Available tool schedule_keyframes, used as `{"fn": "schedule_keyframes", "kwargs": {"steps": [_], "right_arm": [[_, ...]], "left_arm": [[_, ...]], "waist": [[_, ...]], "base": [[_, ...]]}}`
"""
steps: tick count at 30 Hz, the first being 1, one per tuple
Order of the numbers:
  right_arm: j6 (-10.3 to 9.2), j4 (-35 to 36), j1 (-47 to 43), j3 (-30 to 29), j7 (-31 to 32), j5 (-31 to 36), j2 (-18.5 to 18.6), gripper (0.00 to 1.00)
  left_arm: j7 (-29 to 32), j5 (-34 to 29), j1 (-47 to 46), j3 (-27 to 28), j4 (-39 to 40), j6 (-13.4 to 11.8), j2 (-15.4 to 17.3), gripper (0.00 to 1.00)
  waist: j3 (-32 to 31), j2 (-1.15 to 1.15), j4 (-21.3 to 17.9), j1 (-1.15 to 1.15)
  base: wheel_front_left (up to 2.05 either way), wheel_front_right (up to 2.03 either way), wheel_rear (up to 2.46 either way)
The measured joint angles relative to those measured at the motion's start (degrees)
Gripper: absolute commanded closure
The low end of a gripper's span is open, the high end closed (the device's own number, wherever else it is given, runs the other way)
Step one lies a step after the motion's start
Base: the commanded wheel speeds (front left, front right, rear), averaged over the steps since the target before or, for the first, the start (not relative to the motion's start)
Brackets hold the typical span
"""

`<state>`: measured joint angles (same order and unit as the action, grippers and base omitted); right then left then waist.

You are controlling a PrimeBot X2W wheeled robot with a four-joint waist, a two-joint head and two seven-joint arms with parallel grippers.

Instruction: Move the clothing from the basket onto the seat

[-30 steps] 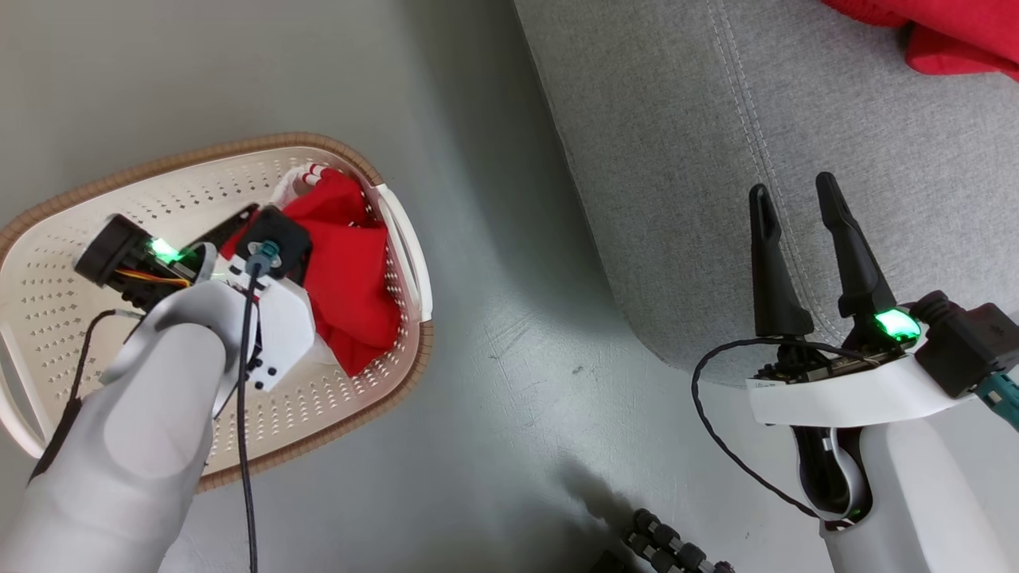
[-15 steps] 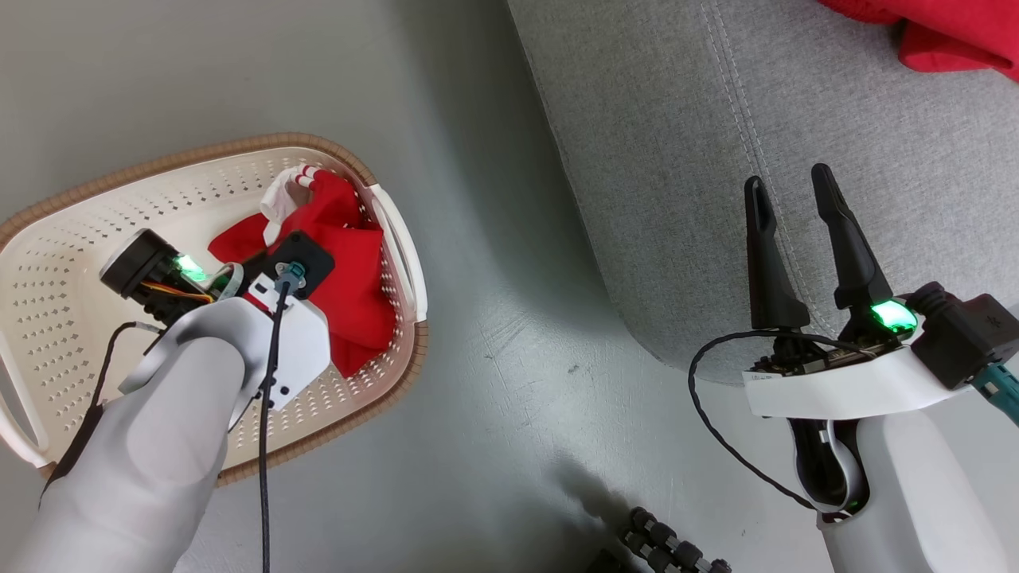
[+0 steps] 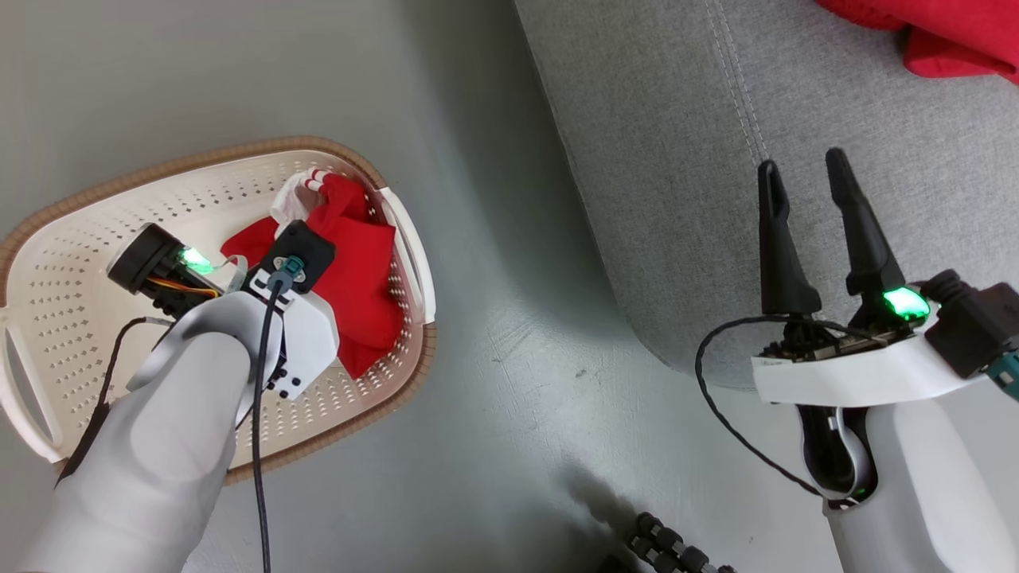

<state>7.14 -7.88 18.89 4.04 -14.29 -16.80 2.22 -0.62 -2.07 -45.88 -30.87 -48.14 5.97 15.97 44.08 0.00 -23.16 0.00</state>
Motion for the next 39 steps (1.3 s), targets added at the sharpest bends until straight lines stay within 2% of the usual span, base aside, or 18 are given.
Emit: {"fn": "schedule_keyframes", "kwargs": {"steps": [14, 24, 39], "right_arm": [[0.0, -0.22, 0.6, -0.7, -0.01, 0.25, 0.01, 0.0], [0.0, -1.37, 1.4, -1.14, -0.1, 3.65, 0.03, 0.0], [0.0, -3.3, 2.61, 0.2, -0.16, 7.28, 1.05, 0.0]], "left_arm": [[-6.39, 1.94, 1.58, 2.45, 2.04, -3.54, -0.44, 1.0], [-10.29, 3.66, 4.25, 4.01, 4.07, -6.3, -2.23, 1.0], [-12.81, 6.04, 7.79, 6.79, 9.56, -10.2, -3.83, 1.0]], "waist": [[-2.59, 0.0, 1.76, 0.0], [-5.77, 0.0, 4.04, 0.0], [-12.09, 0.0, 8.59, 0.0]], "base": [[0.0, 0.0, 0.0], [0.0, 0.0, 0.0], [0.0, 0.0, 0.0]]}}
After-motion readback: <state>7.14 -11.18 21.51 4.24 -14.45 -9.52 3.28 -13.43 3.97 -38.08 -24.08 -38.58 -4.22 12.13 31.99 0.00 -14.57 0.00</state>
